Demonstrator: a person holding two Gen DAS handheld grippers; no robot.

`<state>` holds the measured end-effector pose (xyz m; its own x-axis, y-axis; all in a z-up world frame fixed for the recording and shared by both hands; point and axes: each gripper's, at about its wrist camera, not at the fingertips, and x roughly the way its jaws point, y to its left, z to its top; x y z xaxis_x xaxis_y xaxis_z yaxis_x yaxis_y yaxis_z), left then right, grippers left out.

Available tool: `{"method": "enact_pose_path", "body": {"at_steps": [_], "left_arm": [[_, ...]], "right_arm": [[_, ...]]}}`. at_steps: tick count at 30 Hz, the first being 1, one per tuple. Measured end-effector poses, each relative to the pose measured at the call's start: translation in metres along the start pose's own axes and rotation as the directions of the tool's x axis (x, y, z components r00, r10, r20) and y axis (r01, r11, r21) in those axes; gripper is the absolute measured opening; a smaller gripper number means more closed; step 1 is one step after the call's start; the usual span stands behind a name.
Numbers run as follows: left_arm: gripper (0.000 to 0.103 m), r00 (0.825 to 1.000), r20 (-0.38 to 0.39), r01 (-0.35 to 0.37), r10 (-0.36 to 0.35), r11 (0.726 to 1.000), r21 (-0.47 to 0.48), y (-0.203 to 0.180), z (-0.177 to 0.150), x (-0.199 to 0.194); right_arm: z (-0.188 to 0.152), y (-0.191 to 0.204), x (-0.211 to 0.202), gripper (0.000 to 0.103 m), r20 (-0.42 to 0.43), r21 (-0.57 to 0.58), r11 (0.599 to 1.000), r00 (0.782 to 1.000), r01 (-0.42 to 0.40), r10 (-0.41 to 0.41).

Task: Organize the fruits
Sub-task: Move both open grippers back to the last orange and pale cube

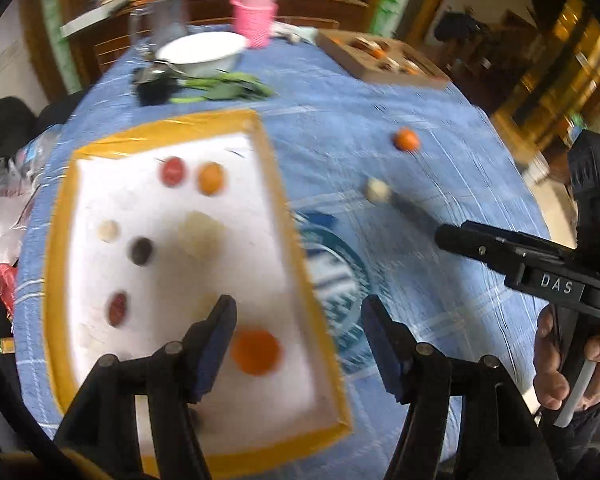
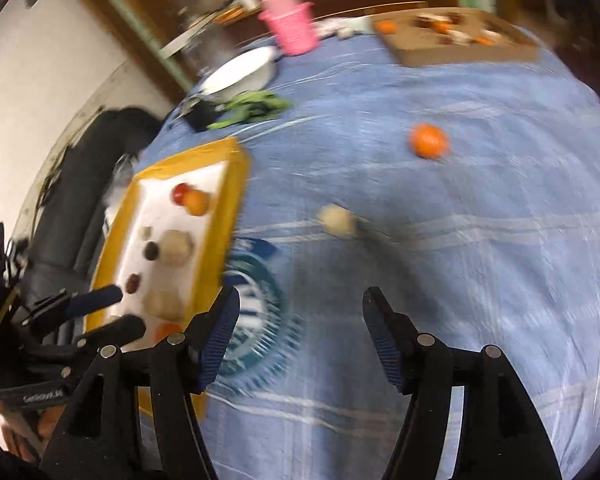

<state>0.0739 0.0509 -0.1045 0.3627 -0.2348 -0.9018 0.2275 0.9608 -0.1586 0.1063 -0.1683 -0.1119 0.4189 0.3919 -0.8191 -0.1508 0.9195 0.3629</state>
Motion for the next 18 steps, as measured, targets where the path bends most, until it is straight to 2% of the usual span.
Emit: {"method": "enact_pose_path", "body": {"at_steps": [5, 7, 10, 13, 18], "left_arm": [[0.067, 0.999, -0.035, -0.003, 0.004, 1.0, 0.023, -0.03, -0.014, 0.0], [0.067, 0.999, -0.043, -0.012, 0.013, 1.0, 0.018, -0.039, -0.016, 0.0], [0.067, 0.998, -0.064, -0.007, 0.007, 1.0, 0.004, -0.049, -0.013, 0.005], [0.067, 0.997, -0.076, -0.024, 0.024, 1.0, 0.01, -0.061, -0.008, 0.013], [0.067, 0.993, -0.11, -0.04, 0.043, 0.999, 0.023, -0.08, 0.013, 0.039]], "right_arm": [[-0.028, -0.023, -0.029, 0.064, 0.076, 0.042, 0.999, 0.997, 0.009, -0.012], [-0.036, -0.034, -0.041, 0.064, 0.091, 0.052, 0.999, 0.996, -0.015, 0.01], [-0.038, -0.045, -0.052, 0.064, 0.088, 0.066, 0.996, 0.995, -0.06, 0.054], [-0.041, -0.054, -0.055, 0.064, 0.084, 0.048, 0.999, 0.996, -0.02, 0.016], [-0.04, -0.083, -0.049, 0.064, 0.069, 0.077, 0.997, 0.998, -0.014, 0.009]]}}
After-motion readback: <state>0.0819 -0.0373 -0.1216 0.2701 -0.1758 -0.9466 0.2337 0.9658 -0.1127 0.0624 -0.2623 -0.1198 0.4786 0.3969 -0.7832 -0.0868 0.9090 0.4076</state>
